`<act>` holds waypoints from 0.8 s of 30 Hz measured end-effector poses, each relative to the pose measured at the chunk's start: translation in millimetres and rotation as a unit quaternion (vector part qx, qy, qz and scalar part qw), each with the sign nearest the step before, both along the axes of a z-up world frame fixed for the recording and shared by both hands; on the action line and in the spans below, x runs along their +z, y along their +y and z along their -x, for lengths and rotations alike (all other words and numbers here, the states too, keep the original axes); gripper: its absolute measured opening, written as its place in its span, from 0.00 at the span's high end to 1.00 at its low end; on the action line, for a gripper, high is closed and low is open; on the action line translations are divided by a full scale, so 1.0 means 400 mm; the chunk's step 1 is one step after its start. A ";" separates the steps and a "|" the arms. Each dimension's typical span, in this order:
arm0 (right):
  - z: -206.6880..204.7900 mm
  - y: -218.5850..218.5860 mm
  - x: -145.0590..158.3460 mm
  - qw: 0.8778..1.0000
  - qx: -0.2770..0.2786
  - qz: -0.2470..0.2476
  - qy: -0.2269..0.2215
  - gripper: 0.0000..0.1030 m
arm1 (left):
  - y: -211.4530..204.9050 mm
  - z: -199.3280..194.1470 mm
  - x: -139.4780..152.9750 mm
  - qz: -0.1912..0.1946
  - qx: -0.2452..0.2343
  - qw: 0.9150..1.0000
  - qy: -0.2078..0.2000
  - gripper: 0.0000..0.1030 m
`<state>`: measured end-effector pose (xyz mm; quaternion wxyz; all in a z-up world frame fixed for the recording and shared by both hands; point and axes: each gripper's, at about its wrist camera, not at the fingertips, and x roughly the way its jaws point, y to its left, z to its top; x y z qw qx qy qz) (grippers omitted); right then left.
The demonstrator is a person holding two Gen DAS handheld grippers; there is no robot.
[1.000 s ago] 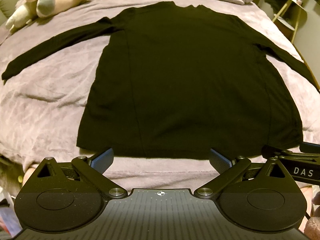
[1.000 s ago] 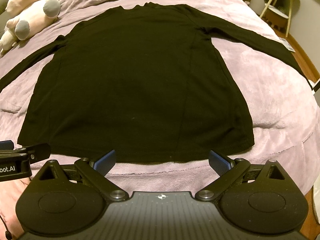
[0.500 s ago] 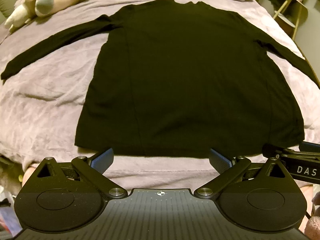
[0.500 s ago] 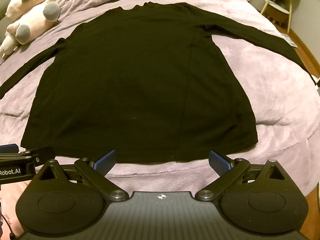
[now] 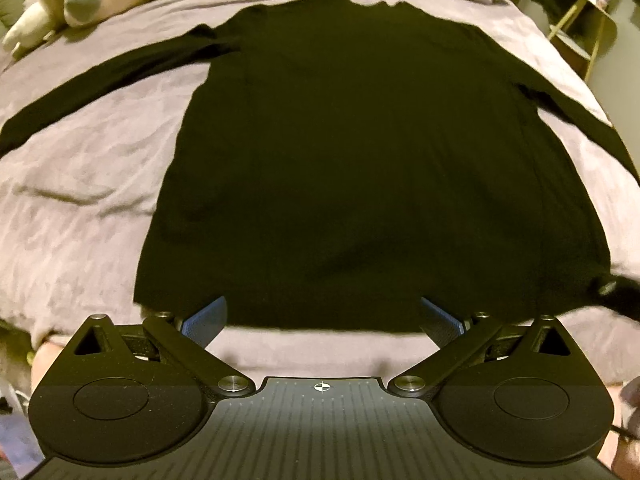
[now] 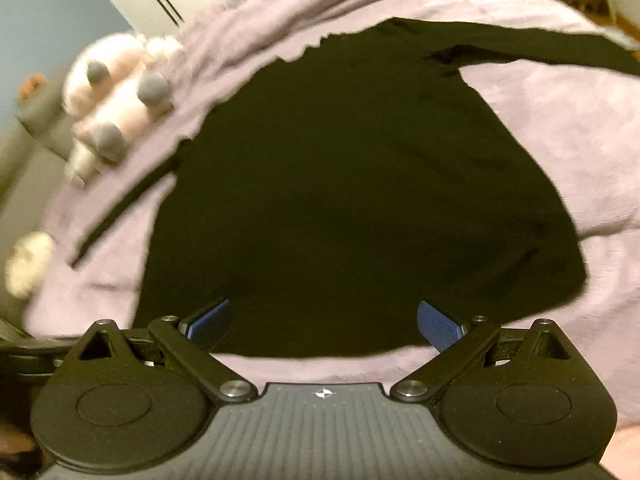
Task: Fold small clothes
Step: 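Grasp a black sleeve with the right gripper and fold it across the shirt body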
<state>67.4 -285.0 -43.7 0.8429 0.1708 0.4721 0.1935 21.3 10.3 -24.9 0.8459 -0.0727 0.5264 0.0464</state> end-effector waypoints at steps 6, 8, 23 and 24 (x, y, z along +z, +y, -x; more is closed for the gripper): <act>-0.121 -0.189 -0.020 0.991 -0.122 -0.051 -0.015 0.04 | 0.034 -0.075 -0.031 -0.003 0.033 0.999 -0.026 0.00; -0.171 -0.277 -0.040 0.980 -0.177 -0.082 -0.022 0.04 | 0.045 -0.105 -0.046 -0.010 0.046 0.998 -0.030 0.00; -0.425 -0.803 -0.247 0.837 -0.496 -0.228 -0.041 0.59 | 0.068 -0.220 -0.130 -0.040 0.093 0.994 -0.039 0.00; -0.435 -0.820 -0.258 0.831 -0.505 -0.229 -0.043 0.62 | 0.069 -0.223 -0.134 -0.039 0.093 0.994 -0.040 0.00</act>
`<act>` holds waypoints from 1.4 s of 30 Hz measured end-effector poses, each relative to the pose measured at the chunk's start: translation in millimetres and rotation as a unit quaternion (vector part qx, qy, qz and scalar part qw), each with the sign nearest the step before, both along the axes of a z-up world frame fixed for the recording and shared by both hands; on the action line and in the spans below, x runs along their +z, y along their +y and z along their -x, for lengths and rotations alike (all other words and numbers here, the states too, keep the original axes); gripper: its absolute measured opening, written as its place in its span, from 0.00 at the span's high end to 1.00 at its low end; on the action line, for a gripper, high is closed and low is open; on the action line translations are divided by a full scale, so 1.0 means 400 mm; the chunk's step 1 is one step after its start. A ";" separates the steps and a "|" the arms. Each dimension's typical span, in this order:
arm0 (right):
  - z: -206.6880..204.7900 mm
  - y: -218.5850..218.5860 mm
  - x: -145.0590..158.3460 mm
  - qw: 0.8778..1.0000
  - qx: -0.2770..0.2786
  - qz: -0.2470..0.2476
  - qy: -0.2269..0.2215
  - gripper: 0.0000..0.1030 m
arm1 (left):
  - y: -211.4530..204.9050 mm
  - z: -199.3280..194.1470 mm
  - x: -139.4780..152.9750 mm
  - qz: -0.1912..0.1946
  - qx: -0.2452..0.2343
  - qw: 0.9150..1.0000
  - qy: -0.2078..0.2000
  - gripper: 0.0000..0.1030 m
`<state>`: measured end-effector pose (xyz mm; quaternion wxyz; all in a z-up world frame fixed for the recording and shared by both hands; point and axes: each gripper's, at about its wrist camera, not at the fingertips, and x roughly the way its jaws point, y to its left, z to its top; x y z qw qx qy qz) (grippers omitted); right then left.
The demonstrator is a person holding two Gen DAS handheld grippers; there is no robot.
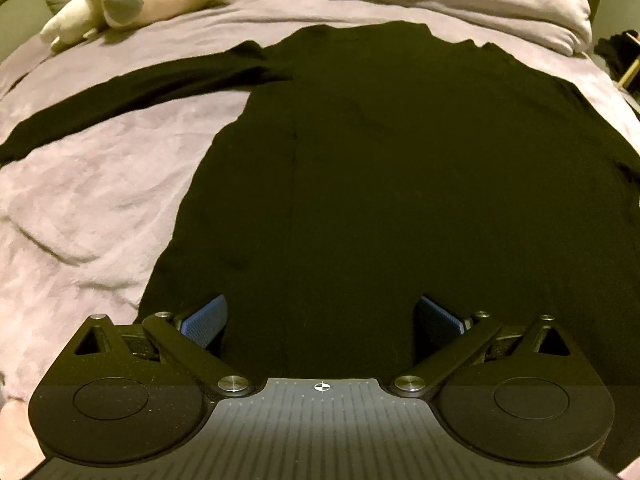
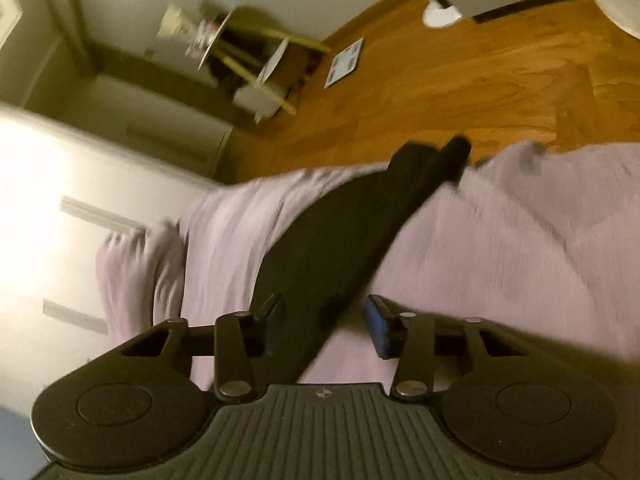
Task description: Fold small clothes
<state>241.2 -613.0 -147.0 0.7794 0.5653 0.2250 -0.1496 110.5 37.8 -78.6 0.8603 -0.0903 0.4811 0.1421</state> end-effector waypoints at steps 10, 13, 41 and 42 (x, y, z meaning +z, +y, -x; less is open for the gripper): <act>-0.089 -0.018 -0.007 0.995 -0.034 0.077 0.060 0.94 | 0.035 -0.006 -0.014 0.034 -0.011 0.999 0.001 0.00; -0.106 0.069 0.102 0.972 0.013 0.222 0.072 0.96 | 0.040 -0.008 -0.008 0.038 -0.019 0.999 0.007 0.00; 0.099 0.694 0.133 0.863 0.393 0.317 0.009 0.37 | -0.317 -0.336 0.045 -0.013 -0.266 0.958 -0.108 0.09; 0.103 0.684 0.126 0.867 0.389 0.310 0.013 0.37 | -0.332 -0.344 0.034 -0.033 -0.269 0.956 -0.109 0.12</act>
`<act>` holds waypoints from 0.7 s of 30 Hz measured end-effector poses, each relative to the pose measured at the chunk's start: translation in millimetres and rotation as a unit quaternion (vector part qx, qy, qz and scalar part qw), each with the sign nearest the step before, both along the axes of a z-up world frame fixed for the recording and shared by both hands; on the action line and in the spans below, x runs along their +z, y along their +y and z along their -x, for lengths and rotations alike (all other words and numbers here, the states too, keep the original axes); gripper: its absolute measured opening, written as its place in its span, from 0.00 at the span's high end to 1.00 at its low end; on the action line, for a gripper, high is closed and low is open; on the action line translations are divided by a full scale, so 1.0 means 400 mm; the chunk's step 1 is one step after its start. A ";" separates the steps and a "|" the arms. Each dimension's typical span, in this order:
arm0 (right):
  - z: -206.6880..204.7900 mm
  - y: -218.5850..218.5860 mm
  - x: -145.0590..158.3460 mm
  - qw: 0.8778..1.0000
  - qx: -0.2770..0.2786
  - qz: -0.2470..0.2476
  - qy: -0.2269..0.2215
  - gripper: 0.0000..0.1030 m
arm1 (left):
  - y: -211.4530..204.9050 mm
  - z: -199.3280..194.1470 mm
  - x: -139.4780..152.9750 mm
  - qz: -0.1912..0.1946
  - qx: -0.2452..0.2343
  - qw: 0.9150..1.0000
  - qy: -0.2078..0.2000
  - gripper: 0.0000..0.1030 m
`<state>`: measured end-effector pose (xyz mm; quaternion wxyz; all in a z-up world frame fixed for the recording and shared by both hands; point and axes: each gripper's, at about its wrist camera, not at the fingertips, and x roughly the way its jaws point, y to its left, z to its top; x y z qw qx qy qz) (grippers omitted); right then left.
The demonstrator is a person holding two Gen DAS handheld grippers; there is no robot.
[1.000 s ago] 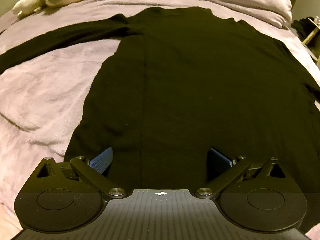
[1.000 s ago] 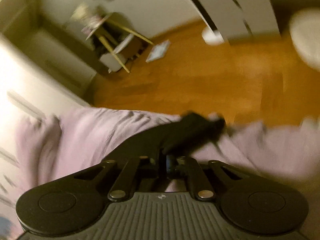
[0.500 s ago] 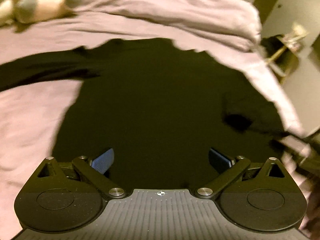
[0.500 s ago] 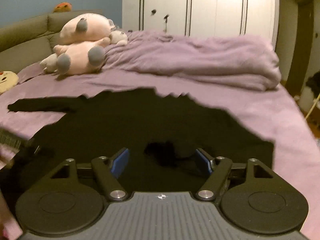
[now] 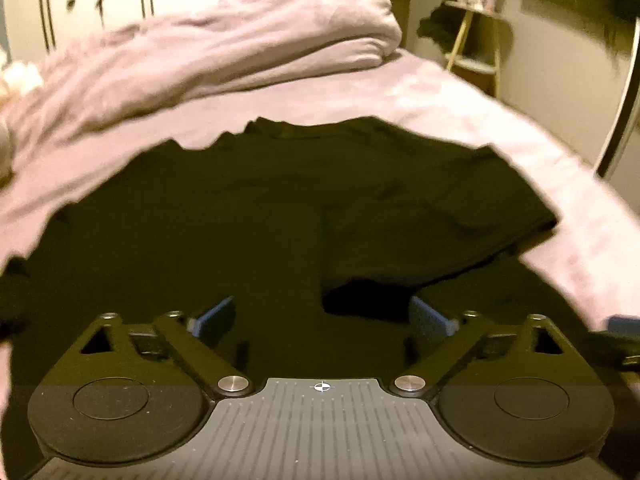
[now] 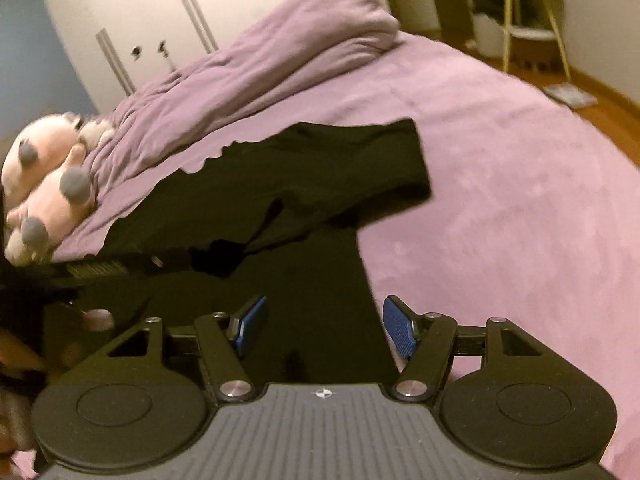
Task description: Fold small clothes
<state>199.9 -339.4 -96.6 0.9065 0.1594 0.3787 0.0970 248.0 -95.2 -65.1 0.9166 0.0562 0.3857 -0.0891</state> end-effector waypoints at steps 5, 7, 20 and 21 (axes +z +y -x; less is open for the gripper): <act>0.003 -0.011 -0.020 1.000 -0.008 0.005 0.008 0.37 | -0.011 -0.040 -0.020 -0.005 0.005 1.000 -0.006 0.27; 0.004 -0.013 -0.023 1.000 -0.012 -0.001 0.011 0.37 | 0.000 -0.064 -0.021 0.019 0.017 1.000 -0.003 0.36; 0.006 -0.023 -0.026 0.999 -0.032 0.006 0.009 0.37 | 0.325 -0.041 -0.056 0.240 0.224 0.944 0.033 0.94; 0.004 -0.022 -0.027 0.999 -0.034 0.010 0.008 0.37 | 0.339 -0.037 -0.059 0.240 0.230 0.943 0.035 0.94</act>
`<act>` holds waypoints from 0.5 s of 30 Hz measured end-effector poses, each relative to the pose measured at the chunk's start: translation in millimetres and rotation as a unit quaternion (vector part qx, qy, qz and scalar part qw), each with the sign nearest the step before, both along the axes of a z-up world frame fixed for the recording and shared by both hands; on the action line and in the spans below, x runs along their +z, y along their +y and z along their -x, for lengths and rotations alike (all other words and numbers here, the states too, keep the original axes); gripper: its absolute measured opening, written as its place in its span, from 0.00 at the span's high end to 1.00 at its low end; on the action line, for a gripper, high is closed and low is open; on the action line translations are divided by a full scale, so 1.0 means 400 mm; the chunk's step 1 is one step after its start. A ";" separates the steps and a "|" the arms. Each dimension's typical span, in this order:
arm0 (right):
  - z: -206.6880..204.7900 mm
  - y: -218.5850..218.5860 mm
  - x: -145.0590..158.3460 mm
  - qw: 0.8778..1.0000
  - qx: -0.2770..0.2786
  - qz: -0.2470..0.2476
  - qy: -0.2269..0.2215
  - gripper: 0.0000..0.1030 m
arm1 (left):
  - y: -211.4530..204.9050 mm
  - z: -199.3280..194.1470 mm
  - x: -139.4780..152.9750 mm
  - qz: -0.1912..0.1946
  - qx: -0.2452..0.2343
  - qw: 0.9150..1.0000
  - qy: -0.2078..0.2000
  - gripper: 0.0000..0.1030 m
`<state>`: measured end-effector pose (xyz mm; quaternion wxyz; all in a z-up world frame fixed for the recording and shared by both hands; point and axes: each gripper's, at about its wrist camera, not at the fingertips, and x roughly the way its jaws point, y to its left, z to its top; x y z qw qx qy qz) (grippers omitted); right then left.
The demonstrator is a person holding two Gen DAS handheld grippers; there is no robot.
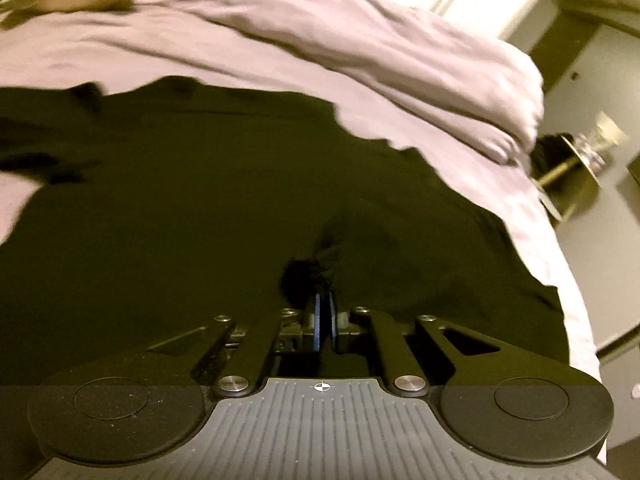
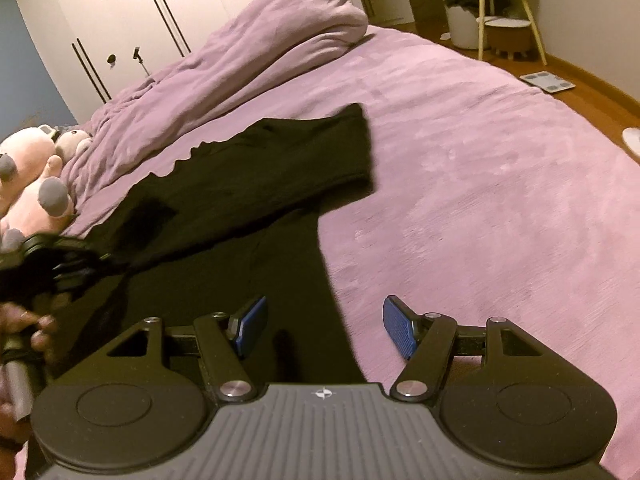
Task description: Fold small clothes
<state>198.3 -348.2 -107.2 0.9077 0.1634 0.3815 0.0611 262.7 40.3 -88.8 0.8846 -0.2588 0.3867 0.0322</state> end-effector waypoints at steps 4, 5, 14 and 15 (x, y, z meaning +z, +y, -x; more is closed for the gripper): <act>-0.015 0.008 -0.004 1.000 -0.010 0.021 -0.006 0.37 | 0.030 0.007 -0.011 -0.012 0.003 1.000 0.003 0.90; -0.019 0.011 -0.005 0.999 -0.013 0.031 -0.008 0.37 | 0.035 0.006 -0.014 -0.003 0.000 1.000 0.002 0.81; -0.037 0.037 -0.012 0.996 -0.014 0.089 -0.010 0.37 | -0.013 -0.044 -0.010 -0.002 -0.037 0.999 -0.010 0.54; -0.037 0.040 -0.012 0.995 -0.013 0.095 -0.010 0.37 | -0.012 -0.051 -0.010 -0.001 -0.038 0.999 -0.010 0.54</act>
